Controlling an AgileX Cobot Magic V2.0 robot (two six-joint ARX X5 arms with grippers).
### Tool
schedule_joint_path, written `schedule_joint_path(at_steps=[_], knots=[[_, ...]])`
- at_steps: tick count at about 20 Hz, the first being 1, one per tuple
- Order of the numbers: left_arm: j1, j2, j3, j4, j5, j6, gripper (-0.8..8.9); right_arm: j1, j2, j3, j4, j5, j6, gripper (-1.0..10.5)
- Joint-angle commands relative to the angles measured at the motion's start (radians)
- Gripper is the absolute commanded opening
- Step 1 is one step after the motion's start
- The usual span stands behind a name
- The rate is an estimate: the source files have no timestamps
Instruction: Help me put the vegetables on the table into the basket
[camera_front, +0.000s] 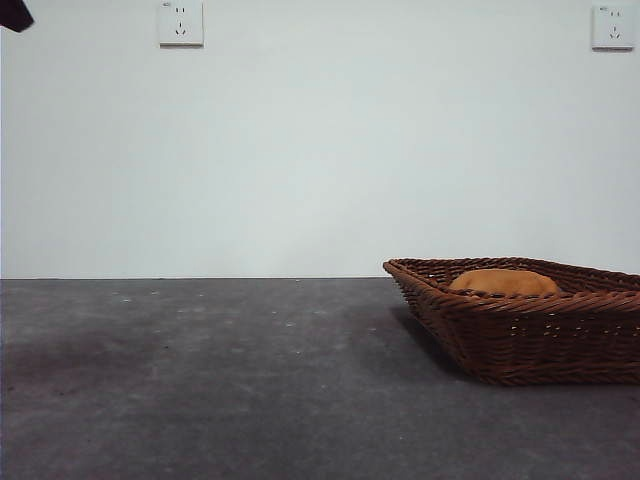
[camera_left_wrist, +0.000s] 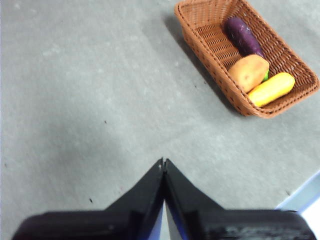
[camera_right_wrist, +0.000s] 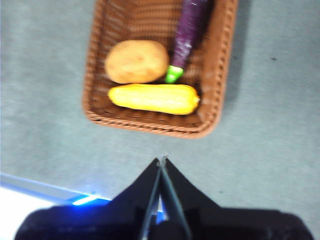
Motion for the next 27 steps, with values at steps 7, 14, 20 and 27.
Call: schedule_joint_path(at_steps=[7,14,20,27], knots=[[0.03,-0.088,0.008,0.26,-0.378,0.097,-0.04,0.001,0.037,0.001,0.208,0.041,0.002,0.0],[0.381,-0.308,-0.112,0.414,-0.267,0.272,-0.04,0.001,0.037,0.001,0.383,0.04,0.002,0.0],[0.463,-0.557,-0.558,0.799,-0.192,0.247,-0.03,0.001,0.037,0.001,0.412,0.04,0.002,0.0],[0.493,-0.665,-0.863,0.844,-0.181,0.133,-0.03,0.001,0.037,0.001,0.412,0.04,0.002,0.0]])
